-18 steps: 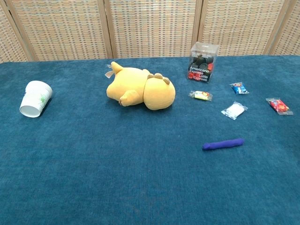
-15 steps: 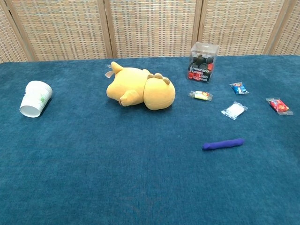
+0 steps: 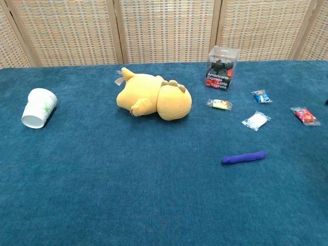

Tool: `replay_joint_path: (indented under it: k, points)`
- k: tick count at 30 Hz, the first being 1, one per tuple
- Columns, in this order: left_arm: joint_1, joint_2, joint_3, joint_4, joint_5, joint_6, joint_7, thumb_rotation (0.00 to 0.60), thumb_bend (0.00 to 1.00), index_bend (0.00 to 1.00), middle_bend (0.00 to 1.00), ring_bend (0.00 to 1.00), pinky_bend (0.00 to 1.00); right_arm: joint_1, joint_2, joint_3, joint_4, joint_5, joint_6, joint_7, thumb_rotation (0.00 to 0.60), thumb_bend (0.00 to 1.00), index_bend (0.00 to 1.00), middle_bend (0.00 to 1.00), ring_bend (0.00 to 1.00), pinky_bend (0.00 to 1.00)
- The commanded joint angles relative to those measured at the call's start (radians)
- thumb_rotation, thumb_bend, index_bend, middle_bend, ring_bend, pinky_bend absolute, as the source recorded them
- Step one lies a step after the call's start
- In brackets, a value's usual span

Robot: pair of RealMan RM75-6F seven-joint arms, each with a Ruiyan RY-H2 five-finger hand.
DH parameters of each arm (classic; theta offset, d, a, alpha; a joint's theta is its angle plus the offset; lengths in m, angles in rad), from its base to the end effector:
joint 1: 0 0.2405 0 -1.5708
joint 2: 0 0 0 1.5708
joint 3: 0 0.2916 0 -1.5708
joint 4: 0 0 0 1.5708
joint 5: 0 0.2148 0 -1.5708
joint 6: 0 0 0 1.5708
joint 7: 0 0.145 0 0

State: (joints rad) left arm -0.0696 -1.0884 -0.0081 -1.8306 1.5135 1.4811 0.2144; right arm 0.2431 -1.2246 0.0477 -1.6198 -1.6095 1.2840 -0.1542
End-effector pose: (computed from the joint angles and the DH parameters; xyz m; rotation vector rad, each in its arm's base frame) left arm -0.3052 0.1676 0.1565 -1.4417 -0.9204 -0.8570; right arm -0.2953 -0.2288 0.0998 1.7233 -0.8305 0.9195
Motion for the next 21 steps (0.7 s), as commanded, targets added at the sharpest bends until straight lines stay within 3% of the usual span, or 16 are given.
replay_joint_path:
  k: [1, 8, 21]
  points:
    - [-0.005, -0.010, -0.007, 0.000, -0.021, -0.010, 0.020, 0.600, 0.00, 0.00, 0.00, 0.00, 0.00, 0.115, -0.038, 0.022, 0.028, 0.012, -0.156, 0.027, 0.600, 0.20, 0.35, 0.00, 0.00, 0.00]
    - [-0.019, -0.038, -0.019, 0.012, -0.061, -0.035, 0.072, 0.600, 0.00, 0.00, 0.00, 0.00, 0.00, 0.232, -0.125, 0.053, 0.090, 0.103, -0.347, 0.056, 0.600, 0.38, 0.40, 0.01, 0.00, 0.00]
    - [-0.034, -0.062, -0.027, 0.021, -0.109, -0.062, 0.121, 0.600, 0.00, 0.00, 0.00, 0.00, 0.00, 0.308, -0.262, 0.080, 0.193, 0.207, -0.425, 0.010, 0.600, 0.51, 0.41, 0.01, 0.00, 0.00]
